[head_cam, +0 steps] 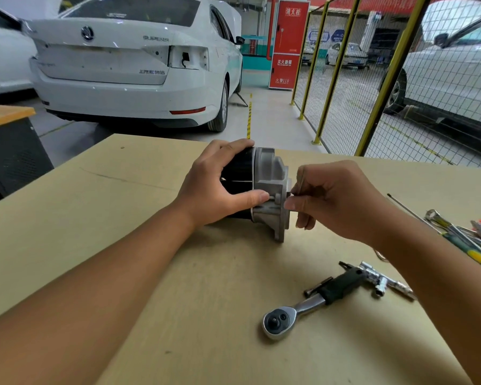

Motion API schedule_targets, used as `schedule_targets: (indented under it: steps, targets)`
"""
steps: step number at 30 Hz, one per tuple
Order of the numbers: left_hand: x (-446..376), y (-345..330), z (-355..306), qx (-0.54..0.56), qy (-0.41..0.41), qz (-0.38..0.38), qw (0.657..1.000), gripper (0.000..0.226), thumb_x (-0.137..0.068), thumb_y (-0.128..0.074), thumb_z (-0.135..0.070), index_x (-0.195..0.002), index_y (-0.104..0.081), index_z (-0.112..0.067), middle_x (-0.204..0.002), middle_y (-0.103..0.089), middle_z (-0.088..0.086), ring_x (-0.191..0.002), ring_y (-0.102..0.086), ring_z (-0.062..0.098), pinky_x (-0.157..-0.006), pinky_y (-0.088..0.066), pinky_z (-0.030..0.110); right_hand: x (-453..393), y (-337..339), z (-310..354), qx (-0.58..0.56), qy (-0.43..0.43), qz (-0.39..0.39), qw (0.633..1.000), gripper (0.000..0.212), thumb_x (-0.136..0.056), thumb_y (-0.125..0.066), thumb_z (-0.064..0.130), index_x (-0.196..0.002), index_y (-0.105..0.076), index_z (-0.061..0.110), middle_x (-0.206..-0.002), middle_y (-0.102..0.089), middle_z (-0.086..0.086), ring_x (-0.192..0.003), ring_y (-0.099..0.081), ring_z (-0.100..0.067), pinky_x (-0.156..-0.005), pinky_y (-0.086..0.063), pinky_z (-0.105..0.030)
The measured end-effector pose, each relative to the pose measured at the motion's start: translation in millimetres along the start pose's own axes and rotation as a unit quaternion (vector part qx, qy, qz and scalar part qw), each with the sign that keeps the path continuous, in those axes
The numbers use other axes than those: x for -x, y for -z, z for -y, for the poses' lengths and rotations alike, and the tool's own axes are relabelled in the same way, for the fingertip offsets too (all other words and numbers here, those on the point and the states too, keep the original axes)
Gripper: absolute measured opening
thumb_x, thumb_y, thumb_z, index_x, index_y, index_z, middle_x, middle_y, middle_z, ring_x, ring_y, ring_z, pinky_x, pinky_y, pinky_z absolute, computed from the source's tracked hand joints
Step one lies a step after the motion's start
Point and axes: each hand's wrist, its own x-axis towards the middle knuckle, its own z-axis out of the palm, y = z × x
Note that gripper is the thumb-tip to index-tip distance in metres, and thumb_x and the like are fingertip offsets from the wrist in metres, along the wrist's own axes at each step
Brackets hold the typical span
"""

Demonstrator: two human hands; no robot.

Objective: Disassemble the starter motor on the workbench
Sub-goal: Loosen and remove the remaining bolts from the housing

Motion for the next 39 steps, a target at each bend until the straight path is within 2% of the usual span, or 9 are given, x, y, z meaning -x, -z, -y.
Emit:
schedule_targets:
  steps: [3,5,7,9,13,24,30,33,39]
  targets:
    - [-0.1,0.0,0.5,-0.001,-0.001,0.002,1.0,0.089,-0.066,-0.083,-0.062,-0.143,-0.057,-0.026,-0.124,-0.057,-0.003,-0.114,-0.06,0.01,-0.097,-0.054,0.036,-1.6,1.4,4.4,0.183,0.119,0.043,0.975,0.022,-0.082,-0.074,-0.006,-0.069,-0.062,0.007,-0.066,-0.059,-0.004,-0.057,-0.06,-0.019,-0.048,-0.049,-0.04]
    - [-0.2,0.2,0.9,-0.006,-0.001,0.003,1.0,0.089,-0.066,-0.083,-0.063,-0.144,-0.056,-0.026,-0.124,-0.057,-0.003,-0.114,-0.06,0.011,-0.097,-0.054,0.036,-1.8,2.7,4.5,0.221,0.135,0.049,0.965,0.02,-0.08,-0.075,-0.006,-0.07,-0.064,0.007,-0.067,-0.057,-0.004,-0.057,-0.054,-0.022,-0.049,-0.045,-0.038]
    - [-0.3,0.4,1.3,-0.007,-0.001,0.004,1.0,0.089,-0.066,-0.082,-0.063,-0.143,-0.057,-0.026,-0.124,-0.057,-0.003,-0.113,-0.06,0.012,-0.096,-0.054,0.036,-0.6,2.2,4.0,0.191,0.109,0.033,0.975,0.018,-0.082,-0.079,0.001,-0.072,-0.065,0.006,-0.067,-0.061,-0.002,-0.058,-0.059,-0.017,-0.052,-0.048,-0.038]
    - [-0.5,0.5,1.4,-0.006,-0.001,0.003,1.0,0.089,-0.066,-0.082,-0.063,-0.143,-0.057,-0.025,-0.123,-0.058,-0.002,-0.113,-0.06,0.012,-0.096,-0.054,0.036,2.2,-1.0,2.2,0.065,0.014,0.006,0.998,0.018,-0.086,-0.078,0.006,-0.076,-0.063,0.002,-0.065,-0.067,-0.006,-0.057,-0.068,-0.013,-0.055,-0.056,-0.038]
    - [-0.6,0.4,0.8,-0.005,-0.001,0.006,1.0,0.089,-0.067,-0.082,-0.063,-0.143,-0.057,-0.024,-0.124,-0.057,-0.002,-0.114,-0.059,0.012,-0.097,-0.054,0.038,3.1,-6.0,-0.3,-0.147,-0.111,-0.05,0.982,0.016,-0.089,-0.071,-0.001,-0.099,-0.06,0.004,-0.069,-0.066,-0.017,-0.054,-0.07,-0.032,-0.048,-0.059,-0.046]
    - [-0.1,0.6,0.2,-0.001,0.001,0.004,1.0,0.088,-0.067,-0.084,-0.061,-0.143,-0.057,-0.025,-0.124,-0.058,-0.003,-0.116,-0.059,0.009,-0.1,-0.052,0.035,6.0,-4.0,-4.5,-0.099,-0.039,0.002,0.994,0.014,-0.099,-0.061,0.01,-0.087,-0.061,0.004,-0.065,-0.065,-0.014,-0.056,-0.071,-0.03,-0.051,-0.059,-0.051]
    - [-0.3,0.8,-0.6,-0.009,-0.003,0.005,1.0,0.088,-0.067,-0.084,-0.061,-0.143,-0.057,-0.025,-0.125,-0.058,-0.002,-0.116,-0.059,0.01,-0.1,-0.053,0.036,2.7,-8.7,-1.0,-0.207,-0.137,-0.051,0.967,0.009,-0.097,-0.063,0.006,-0.093,-0.061,-0.002,-0.07,-0.065,-0.025,-0.051,-0.067,-0.039,-0.043,-0.056,-0.043]
    - [-0.5,0.9,-0.8,-0.01,-0.003,0.004,1.0,0.088,-0.068,-0.084,-0.06,-0.143,-0.057,-0.024,-0.125,-0.058,-0.001,-0.117,-0.059,0.012,-0.1,-0.053,0.038,0.3,-13.8,-0.4,-0.25,-0.195,-0.081,0.945,0.011,-0.096,-0.067,0.011,-0.093,-0.064,0.001,-0.067,-0.067,-0.022,-0.047,-0.064,-0.034,-0.043,-0.052,-0.036]
    - [-0.2,-0.1,-0.8,-0.012,-0.003,0.002,1.0,0.088,-0.068,-0.083,-0.062,-0.143,-0.057,-0.024,-0.124,-0.057,-0.002,-0.115,-0.059,0.012,-0.097,-0.054,0.038,-1.6,-17.0,5.0,-0.191,-0.183,-0.11,0.958,0.008,-0.096,-0.068,0.011,-0.091,-0.065,0.005,-0.063,-0.066,-0.02,-0.043,-0.063,-0.03,-0.039,-0.052,-0.036]
